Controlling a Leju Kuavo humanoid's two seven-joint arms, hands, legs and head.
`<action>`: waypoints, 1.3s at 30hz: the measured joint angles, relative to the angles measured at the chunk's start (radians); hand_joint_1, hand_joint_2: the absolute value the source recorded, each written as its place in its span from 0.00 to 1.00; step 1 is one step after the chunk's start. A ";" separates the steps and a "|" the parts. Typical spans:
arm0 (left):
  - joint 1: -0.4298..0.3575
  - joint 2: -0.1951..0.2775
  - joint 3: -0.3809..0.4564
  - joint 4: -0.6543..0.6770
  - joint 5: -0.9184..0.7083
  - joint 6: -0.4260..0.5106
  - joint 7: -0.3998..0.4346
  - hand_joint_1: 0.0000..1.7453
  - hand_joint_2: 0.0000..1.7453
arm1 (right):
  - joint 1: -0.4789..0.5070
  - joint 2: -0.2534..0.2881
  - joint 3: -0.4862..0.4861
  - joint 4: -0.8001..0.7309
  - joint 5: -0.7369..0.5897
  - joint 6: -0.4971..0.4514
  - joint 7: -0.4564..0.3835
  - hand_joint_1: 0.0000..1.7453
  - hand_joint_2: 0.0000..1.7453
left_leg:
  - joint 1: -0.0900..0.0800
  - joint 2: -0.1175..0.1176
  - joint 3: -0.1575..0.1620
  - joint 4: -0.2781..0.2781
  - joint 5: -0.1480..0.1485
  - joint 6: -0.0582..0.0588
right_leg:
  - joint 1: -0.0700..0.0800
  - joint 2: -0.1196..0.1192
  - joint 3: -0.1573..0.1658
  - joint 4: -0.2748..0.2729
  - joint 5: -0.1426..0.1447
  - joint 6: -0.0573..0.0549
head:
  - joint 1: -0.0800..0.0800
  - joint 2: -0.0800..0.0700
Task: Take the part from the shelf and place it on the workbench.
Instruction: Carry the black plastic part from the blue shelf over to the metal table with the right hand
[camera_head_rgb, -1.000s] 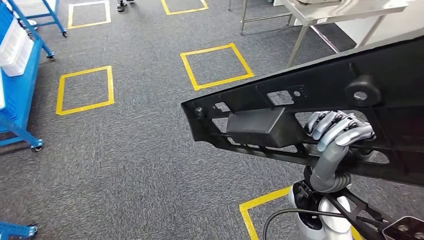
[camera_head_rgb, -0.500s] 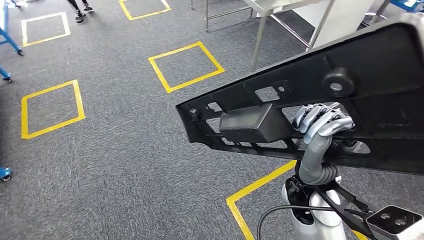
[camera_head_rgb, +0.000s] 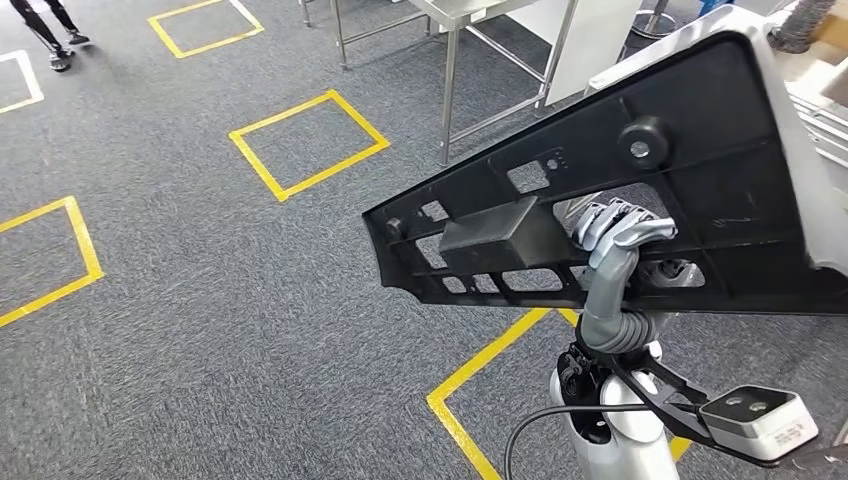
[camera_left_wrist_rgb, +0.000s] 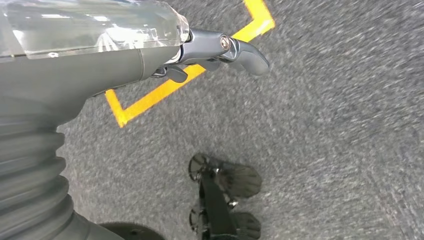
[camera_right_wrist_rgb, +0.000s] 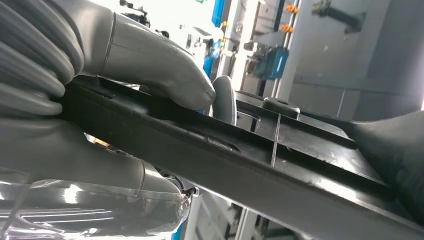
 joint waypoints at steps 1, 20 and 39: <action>-0.001 -0.001 0.000 0.000 -0.001 0.001 0.001 0.00 1.00 | 0.000 -0.002 0.001 0.001 0.001 -0.005 0.000 1.00 1.00 | 0.001 0.013 0.001 -0.005 0.003 0.006 | 0.002 -0.028 -0.018 0.035 -0.022 0.004 | 0.000 0.000; 0.003 -0.018 0.003 0.000 0.002 0.000 0.015 0.00 1.00 | 0.026 -0.014 0.075 -0.012 0.029 -0.079 0.000 1.00 1.00 | -0.002 0.042 -0.102 0.284 -0.168 -0.043 | 0.002 -0.085 0.016 -0.032 0.018 -0.041 | 0.000 0.000; 0.000 -0.024 0.025 0.000 0.020 -0.002 0.004 0.00 1.00 | 0.009 -0.015 0.077 0.030 -0.027 -0.021 0.000 1.00 1.00 | -0.002 0.102 0.015 0.000 -0.020 0.006 | -0.004 -0.139 -0.051 0.114 -0.029 0.018 | 0.000 0.000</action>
